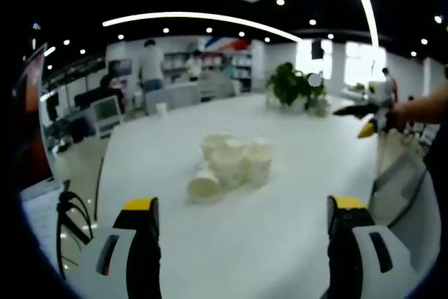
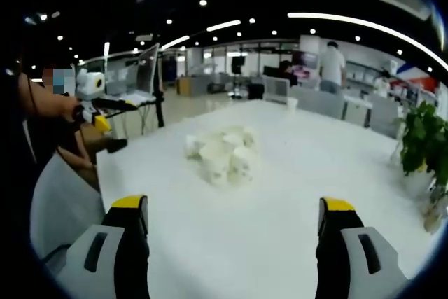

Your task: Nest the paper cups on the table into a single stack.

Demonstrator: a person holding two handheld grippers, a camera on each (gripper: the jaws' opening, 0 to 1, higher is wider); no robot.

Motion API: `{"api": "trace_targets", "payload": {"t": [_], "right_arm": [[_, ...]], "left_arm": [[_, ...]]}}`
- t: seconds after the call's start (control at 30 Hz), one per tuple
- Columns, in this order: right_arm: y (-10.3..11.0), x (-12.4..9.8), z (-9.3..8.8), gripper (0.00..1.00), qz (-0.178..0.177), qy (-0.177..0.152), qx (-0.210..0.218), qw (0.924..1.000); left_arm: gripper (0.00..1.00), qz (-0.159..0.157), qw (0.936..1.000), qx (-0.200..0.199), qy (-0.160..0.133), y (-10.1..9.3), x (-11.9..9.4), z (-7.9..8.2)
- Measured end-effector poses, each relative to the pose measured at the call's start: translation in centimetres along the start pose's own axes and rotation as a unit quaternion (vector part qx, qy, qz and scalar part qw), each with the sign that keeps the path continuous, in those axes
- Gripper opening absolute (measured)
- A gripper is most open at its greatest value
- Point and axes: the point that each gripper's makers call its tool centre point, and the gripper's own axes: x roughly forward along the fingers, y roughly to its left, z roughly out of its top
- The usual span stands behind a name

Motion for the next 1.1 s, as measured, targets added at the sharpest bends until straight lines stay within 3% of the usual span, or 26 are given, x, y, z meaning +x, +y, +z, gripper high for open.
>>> {"api": "trace_targets", "payload": {"t": [0.3, 0.63, 1.1], "right_arm": [[0.2, 0.0, -0.1, 1.00, 0.000, 0.001, 0.002, 1.0000], [0.6, 0.0, -0.5, 1.00, 0.001, 0.005, 0.003, 1.0000], [1.2, 0.2, -0.9, 1.00, 0.007, 0.010, 0.004, 0.9999]], "left_arm": [[0.98, 0.001, 1.0000, -0.006, 0.003, 0.2, 0.3, -0.4], [0.98, -0.004, 0.9997, -0.015, 0.019, 1.0, 2.4, -1.9], [0.98, -0.008, 0.9993, -0.014, 0.035, 1.7, 4.0, -2.4]]}}
